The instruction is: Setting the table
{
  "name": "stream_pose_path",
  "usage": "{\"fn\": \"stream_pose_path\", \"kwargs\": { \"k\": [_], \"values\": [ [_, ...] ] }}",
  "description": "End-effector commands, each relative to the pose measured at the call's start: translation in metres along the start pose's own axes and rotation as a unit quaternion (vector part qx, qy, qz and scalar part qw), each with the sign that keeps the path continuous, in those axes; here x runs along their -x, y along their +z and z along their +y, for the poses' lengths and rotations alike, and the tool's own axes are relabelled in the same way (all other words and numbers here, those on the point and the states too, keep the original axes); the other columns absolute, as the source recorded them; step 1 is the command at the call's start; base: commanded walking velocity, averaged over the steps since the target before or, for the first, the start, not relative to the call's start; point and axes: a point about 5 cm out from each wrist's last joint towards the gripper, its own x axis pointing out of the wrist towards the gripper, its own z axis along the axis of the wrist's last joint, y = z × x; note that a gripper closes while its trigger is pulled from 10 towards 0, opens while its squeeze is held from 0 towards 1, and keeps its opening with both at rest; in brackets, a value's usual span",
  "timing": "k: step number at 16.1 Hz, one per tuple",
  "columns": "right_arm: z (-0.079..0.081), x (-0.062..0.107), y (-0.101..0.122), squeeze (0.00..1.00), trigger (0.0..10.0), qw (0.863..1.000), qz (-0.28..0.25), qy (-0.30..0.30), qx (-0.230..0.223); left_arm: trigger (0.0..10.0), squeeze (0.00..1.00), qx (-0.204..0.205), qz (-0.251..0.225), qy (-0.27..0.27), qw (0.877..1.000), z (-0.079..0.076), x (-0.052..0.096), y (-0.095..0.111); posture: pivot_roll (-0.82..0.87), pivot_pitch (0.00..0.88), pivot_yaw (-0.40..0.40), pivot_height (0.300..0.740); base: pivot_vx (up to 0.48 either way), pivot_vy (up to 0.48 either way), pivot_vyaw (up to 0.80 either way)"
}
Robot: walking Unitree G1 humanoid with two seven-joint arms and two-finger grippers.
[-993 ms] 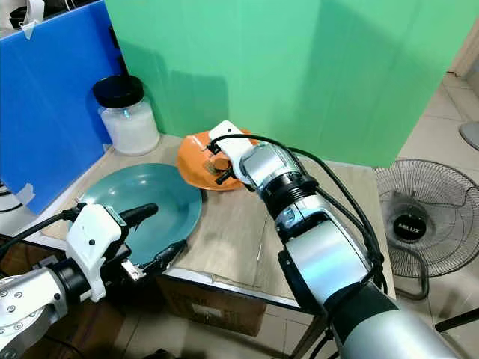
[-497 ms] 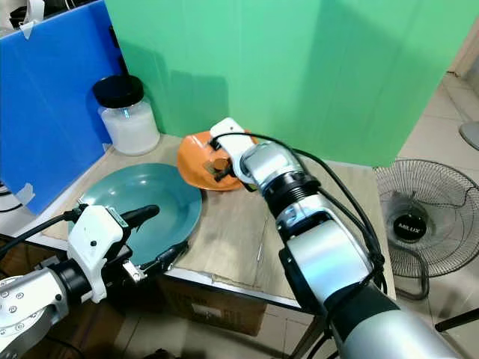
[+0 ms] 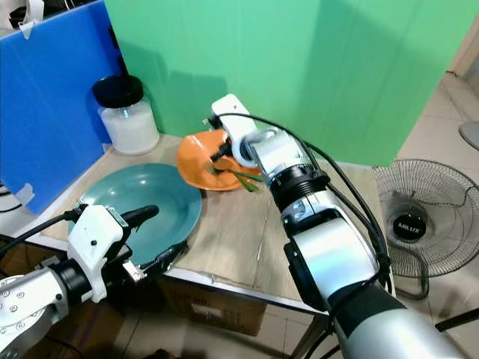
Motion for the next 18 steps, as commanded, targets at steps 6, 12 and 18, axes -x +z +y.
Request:
{"fn": "stream_pose_path", "kwargs": {
  "k": [6, 12, 18],
  "values": [
    [0.01, -0.002, -0.003, 1.0, 10.0, 0.995, 0.085, 0.016, 0.052, 10.0, 0.0, -0.013, 0.001, 0.0, 1.0, 0.004, 0.0, 0.001, 0.0, 0.0, 0.042, 0.74, 0.0, 0.0, 0.0],
    [0.014, -0.004, -0.013, 0.0, 10.0, 0.99, 0.121, 0.019, 0.064, 10.0, 0.0, -0.012, 0.002, -0.001, 1.0, 0.004, -0.001, 0.0, 0.0, 0.0, 0.042, 0.74, 0.0, 0.0, 0.0],
    [0.013, -0.006, -0.018, 0.0, 0.0, 0.99, 0.126, 0.008, 0.06, 10.0, 0.0, -0.012, 0.001, -0.001, 1.0, 0.004, -0.001, 0.0, 0.0, 0.0, 0.041, 0.74, 0.0, 0.0, 0.0]
  ]
}}
